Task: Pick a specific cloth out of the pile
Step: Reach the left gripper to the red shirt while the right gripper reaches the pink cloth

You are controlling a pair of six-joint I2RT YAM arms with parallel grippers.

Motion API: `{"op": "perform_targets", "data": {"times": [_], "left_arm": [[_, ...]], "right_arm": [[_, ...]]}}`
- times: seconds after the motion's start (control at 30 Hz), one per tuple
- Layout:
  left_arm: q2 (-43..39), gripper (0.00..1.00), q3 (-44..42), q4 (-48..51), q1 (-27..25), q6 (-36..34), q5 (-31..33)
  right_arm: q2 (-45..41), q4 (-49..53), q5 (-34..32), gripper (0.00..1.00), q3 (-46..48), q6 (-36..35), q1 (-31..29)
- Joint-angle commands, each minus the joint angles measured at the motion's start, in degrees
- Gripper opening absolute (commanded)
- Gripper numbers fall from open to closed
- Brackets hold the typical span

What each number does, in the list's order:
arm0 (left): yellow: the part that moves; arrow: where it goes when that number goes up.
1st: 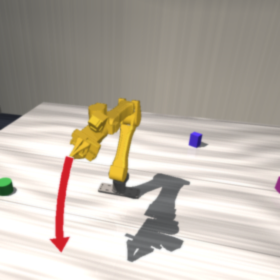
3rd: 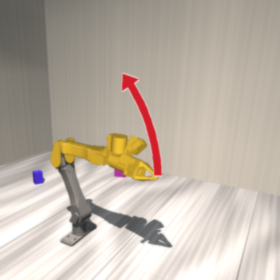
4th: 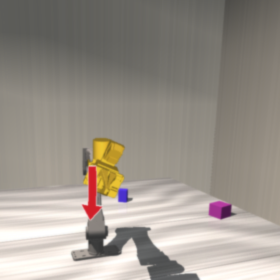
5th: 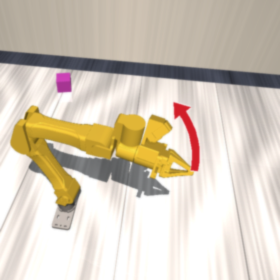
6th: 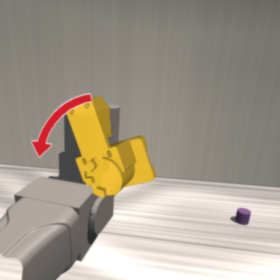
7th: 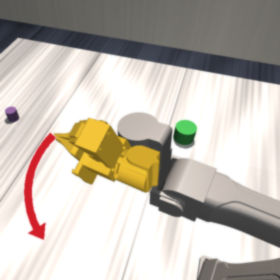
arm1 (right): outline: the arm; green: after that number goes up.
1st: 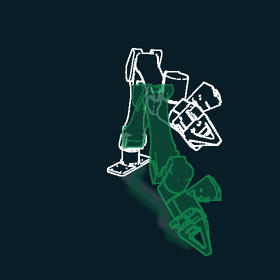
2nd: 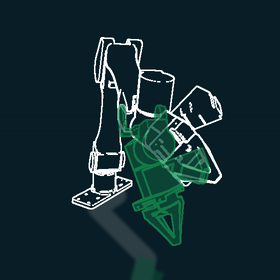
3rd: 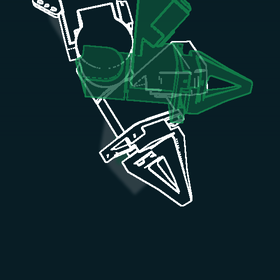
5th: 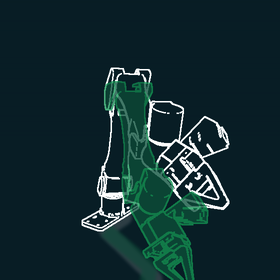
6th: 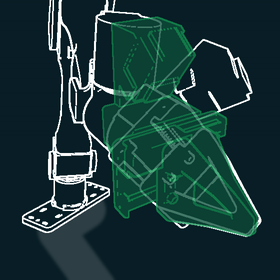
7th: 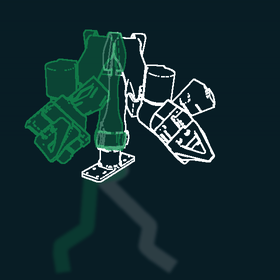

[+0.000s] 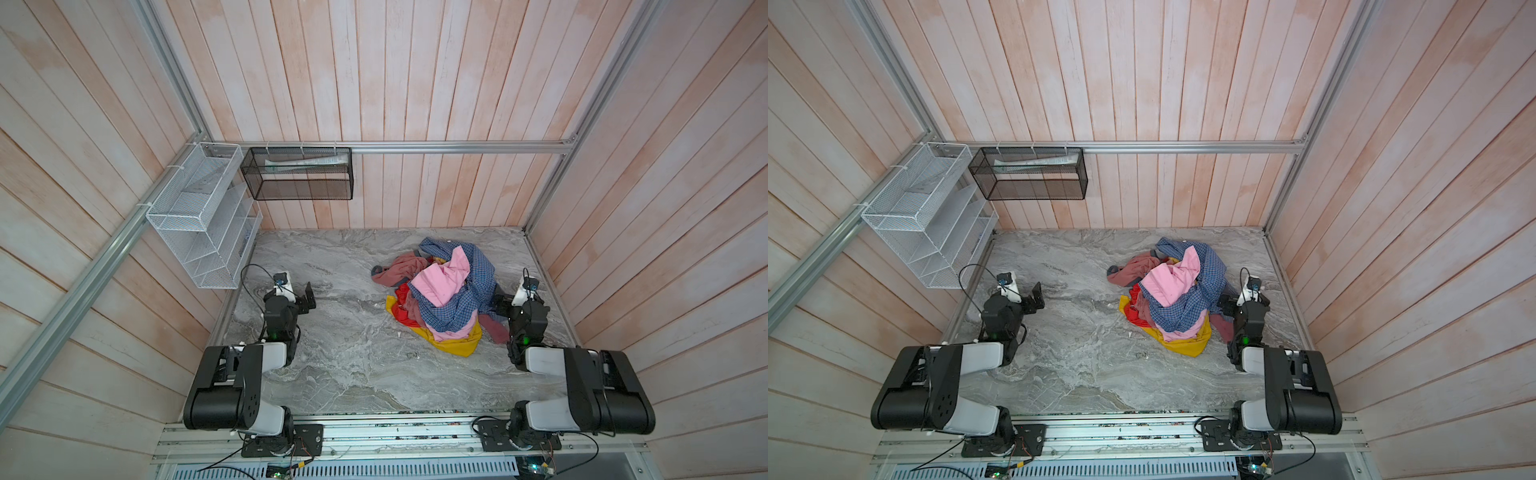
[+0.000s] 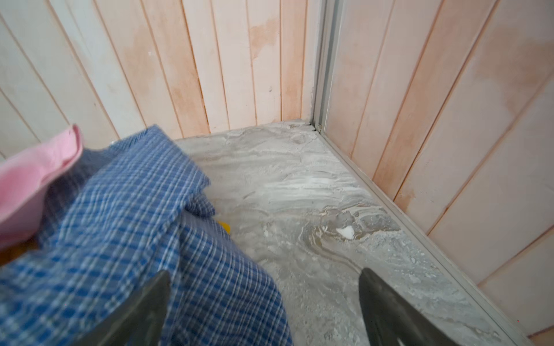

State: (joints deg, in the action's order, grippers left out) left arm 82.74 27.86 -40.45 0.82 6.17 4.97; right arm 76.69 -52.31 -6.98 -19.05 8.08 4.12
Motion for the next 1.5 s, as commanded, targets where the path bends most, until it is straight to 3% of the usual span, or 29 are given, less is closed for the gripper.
{"op": "perform_targets", "data": {"times": [0.0,0.13,0.27,0.4,0.47,0.7,0.9,1.07,1.4,1.47], "left_arm": [[-2.08,1.00,9.78,25.65,0.41,8.14,2.23],[-3.98,1.00,9.67,27.41,-1.08,11.76,-1.49],[-6.48,1.00,8.36,25.82,-4.88,14.41,-1.01],[-7.14,1.00,8.36,26.03,-10.38,15.31,-0.71],[-7.31,1.00,7.94,26.11,-13.26,16.01,-0.54],[-6.18,0.99,6.77,26.12,-27.39,17.71,-0.23],[-0.28,0.85,10.98,28.01,-36.67,15.83,-3.79],[5.78,0.72,15.61,31.35,-40.08,16.13,-8.31],[13.48,0.66,20.09,32.10,-43.71,18.51,-11.09],[14.79,0.62,20.93,32.34,-43.71,19.05,-11.00]], "right_arm": [[-6.80,16.46,1.83,0.98,-4.64,8.49,2.67],[-12.72,22.82,5.46,0.98,-6.11,11.48,3.71],[-16.29,28.41,14.66,0.97,-8.60,14.71,3.85],[-18.67,27.97,25.44,0.93,-7.96,17.36,3.76],[-19.71,27.65,27.77,0.91,-7.11,18.47,3.36],[-22.67,28.72,28.40,0.88,-4.74,17.04,-1.96],[-22.09,33.68,24.90,0.87,-7.44,8.09,-11.04],[-20.26,38.25,22.50,0.86,-10.31,0.69,-18.09],[-15.43,37.82,18.46,0.87,-11.96,-5.45,-25.34],[-14.14,38.05,17.07,0.88,-12.54,-6.59,-26.66]]}}
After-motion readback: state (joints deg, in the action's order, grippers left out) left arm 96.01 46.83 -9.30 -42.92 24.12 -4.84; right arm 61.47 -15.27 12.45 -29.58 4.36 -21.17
